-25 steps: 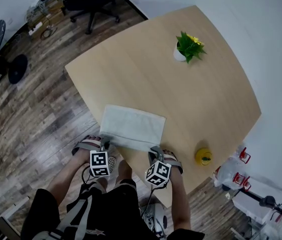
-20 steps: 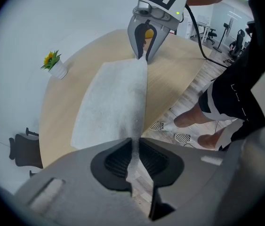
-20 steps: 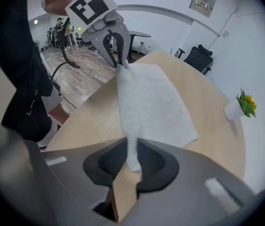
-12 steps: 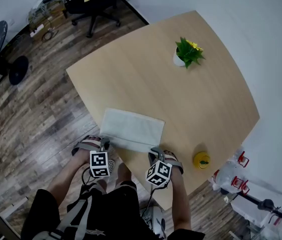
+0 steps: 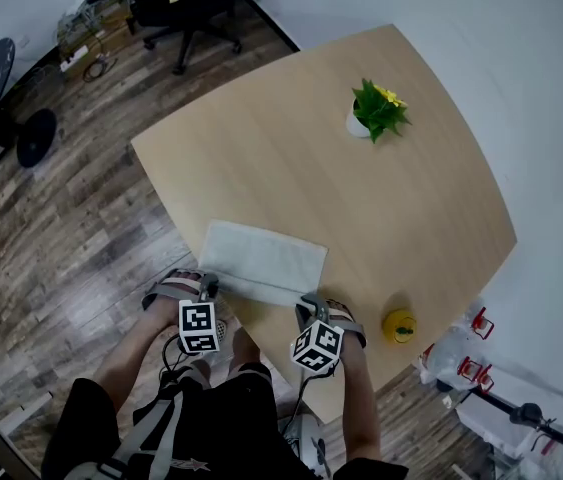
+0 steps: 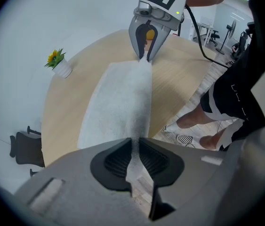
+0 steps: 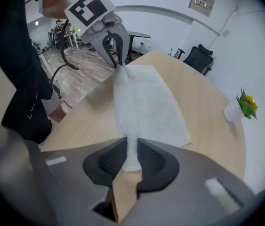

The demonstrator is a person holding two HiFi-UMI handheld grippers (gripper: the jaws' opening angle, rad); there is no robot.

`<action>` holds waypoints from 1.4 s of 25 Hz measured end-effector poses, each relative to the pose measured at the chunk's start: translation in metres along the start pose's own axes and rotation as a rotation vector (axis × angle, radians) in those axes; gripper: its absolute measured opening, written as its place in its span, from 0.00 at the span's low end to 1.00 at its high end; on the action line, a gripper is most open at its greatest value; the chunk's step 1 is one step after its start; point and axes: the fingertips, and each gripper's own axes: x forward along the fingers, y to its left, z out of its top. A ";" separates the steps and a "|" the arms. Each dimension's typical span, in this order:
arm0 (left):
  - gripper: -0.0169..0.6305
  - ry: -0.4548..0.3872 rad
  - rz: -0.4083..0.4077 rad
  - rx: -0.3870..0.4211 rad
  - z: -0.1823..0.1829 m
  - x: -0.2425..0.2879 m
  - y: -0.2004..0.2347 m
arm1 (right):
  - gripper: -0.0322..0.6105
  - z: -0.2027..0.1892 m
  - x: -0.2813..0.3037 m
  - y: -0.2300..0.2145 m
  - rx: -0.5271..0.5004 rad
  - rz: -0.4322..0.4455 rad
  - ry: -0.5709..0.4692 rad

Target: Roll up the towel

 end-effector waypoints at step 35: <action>0.23 0.007 0.047 -0.072 0.000 0.011 0.037 | 0.25 0.004 0.008 -0.028 -0.013 0.008 -0.033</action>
